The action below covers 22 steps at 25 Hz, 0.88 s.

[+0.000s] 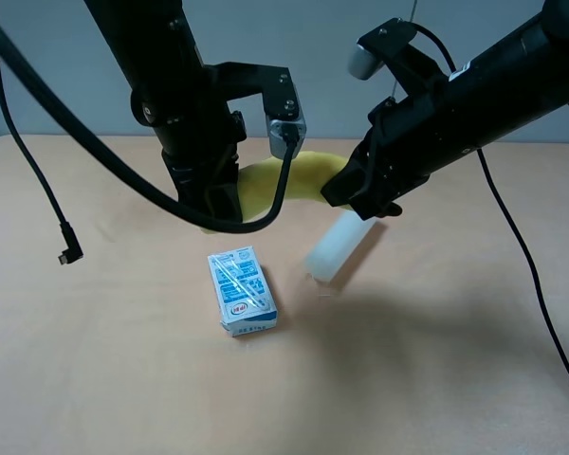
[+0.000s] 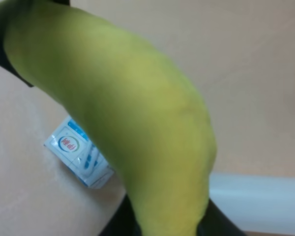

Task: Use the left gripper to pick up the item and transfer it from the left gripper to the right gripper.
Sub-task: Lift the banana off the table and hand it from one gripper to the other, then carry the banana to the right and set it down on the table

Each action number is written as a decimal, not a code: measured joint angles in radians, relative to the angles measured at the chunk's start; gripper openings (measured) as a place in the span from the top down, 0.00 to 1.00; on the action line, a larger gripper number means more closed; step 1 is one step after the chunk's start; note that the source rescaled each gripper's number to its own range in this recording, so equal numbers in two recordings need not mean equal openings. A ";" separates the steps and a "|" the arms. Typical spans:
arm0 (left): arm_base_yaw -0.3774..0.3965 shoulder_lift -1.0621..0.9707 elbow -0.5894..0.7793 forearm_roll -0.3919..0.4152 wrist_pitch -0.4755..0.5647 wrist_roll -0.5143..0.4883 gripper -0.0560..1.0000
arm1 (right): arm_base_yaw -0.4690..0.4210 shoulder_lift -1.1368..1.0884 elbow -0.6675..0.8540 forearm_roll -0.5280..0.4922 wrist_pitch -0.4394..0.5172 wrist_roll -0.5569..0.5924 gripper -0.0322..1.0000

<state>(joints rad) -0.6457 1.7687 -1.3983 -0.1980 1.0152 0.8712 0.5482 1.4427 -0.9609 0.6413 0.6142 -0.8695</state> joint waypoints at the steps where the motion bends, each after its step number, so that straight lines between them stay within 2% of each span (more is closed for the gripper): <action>1: 0.000 0.000 0.000 0.001 -0.006 -0.005 0.95 | 0.000 0.000 0.000 0.000 -0.001 0.000 0.97; 3: 0.000 0.000 -0.001 0.004 -0.016 -0.021 0.95 | 0.000 0.000 0.000 -0.001 -0.006 0.000 0.97; 4: 0.000 0.000 -0.002 0.004 -0.017 -0.029 0.91 | 0.000 0.000 0.000 -0.001 -0.006 0.000 0.97; 6: 0.000 0.000 -0.005 0.005 -0.018 -0.051 0.66 | 0.000 0.000 0.000 -0.002 -0.007 0.000 0.97; 8: 0.000 0.000 -0.005 0.004 -0.024 -0.079 0.29 | 0.000 0.000 0.000 -0.002 -0.006 0.000 0.97; 9: 0.000 0.000 -0.005 0.004 -0.027 -0.093 0.20 | 0.000 0.000 0.000 -0.002 -0.006 0.000 0.97; 11: 0.000 0.000 -0.005 0.004 -0.028 -0.123 0.08 | 0.000 0.000 0.000 -0.002 -0.005 0.000 0.97; 14: 0.000 0.000 -0.023 0.004 -0.023 -0.163 0.02 | 0.000 0.000 0.000 -0.002 -0.005 0.000 0.97; 19: 0.000 -0.040 -0.100 0.013 -0.003 -0.213 0.00 | 0.000 0.000 0.000 -0.002 -0.005 0.000 0.97; 22: 0.000 -0.098 -0.129 0.055 0.009 -0.233 0.00 | 0.000 0.000 0.000 -0.002 -0.005 0.000 0.97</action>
<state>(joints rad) -0.6457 1.6703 -1.5272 -0.1432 1.0243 0.6381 0.5482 1.4429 -0.9609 0.6391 0.6094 -0.8695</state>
